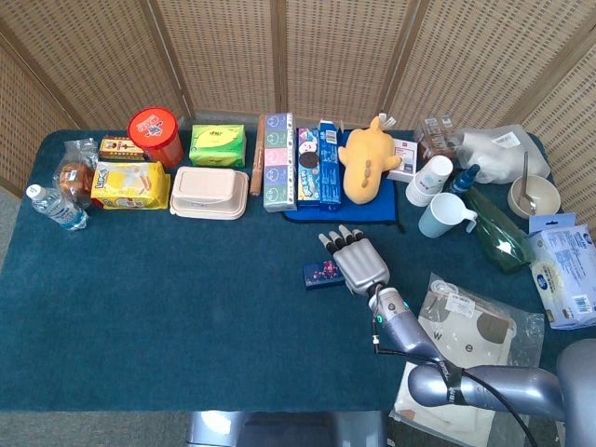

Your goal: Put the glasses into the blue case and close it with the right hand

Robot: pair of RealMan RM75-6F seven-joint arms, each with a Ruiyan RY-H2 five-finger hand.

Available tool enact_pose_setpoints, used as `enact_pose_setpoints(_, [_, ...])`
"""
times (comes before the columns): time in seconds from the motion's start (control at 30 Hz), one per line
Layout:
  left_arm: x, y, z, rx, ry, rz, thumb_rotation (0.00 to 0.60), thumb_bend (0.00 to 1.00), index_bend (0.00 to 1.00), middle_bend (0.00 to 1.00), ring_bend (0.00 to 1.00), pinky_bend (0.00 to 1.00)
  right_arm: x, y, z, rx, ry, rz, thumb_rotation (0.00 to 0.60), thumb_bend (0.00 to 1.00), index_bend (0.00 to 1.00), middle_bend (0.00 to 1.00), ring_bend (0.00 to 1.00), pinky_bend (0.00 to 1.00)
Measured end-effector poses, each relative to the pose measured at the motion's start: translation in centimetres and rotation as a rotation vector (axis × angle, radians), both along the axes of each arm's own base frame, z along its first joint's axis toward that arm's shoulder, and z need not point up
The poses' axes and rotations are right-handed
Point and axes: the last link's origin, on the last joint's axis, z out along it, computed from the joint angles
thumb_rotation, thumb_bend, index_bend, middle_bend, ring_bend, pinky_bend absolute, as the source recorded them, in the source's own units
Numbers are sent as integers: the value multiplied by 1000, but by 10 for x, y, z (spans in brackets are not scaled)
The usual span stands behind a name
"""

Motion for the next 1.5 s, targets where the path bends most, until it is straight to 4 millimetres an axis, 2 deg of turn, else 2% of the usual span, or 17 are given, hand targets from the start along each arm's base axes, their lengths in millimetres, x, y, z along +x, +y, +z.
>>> enact_pose_setpoints(0.2, [-4, -2, -9, -75, 25, 68, 600, 350, 179, 120, 42, 162, -11, 9, 35, -79, -34, 3, 600, 302, 112, 154, 86, 182])
enact_pose_setpoints(0.4, [0, -1, -15, -134, 41, 129, 600, 350, 182, 132, 46, 161, -37, 28, 70, -198, -65, 8, 600, 297, 210, 210, 134, 182])
enact_pose_setpoints(0.6, [8, 5, -23, -156, 56, 114, 600, 351, 182, 134, 48, 159, -73, 63, 104, -328, -100, 10, 600, 296, 253, 249, 165, 184])
enact_pose_setpoints(0.77, [17, 10, -31, -165, 55, 99, 600, 351, 180, 134, 49, 150, -106, 104, 127, -418, -131, -25, 600, 295, 290, 268, 178, 184])
enact_pose_setpoints(0.9, [26, 10, -36, -171, 82, 86, 600, 351, 173, 133, 50, 138, -124, 134, 136, -467, -142, -69, 600, 296, 294, 268, 178, 184])
enact_pose_setpoints(1.13, [47, 3, -53, -205, 121, 80, 600, 350, 173, 134, 52, 128, -146, 177, 137, -515, -153, -153, 600, 294, 326, 271, 183, 182])
enact_pose_setpoints(1.27, [57, -1, -57, -202, 135, 65, 600, 351, 173, 134, 54, 126, -159, 190, 138, -538, -121, -183, 600, 296, 326, 276, 185, 182])
enact_pose_setpoints(1.5, [67, -4, -59, -196, 137, 54, 600, 350, 173, 134, 53, 121, -166, 193, 139, -531, -136, -178, 600, 295, 324, 274, 185, 182])
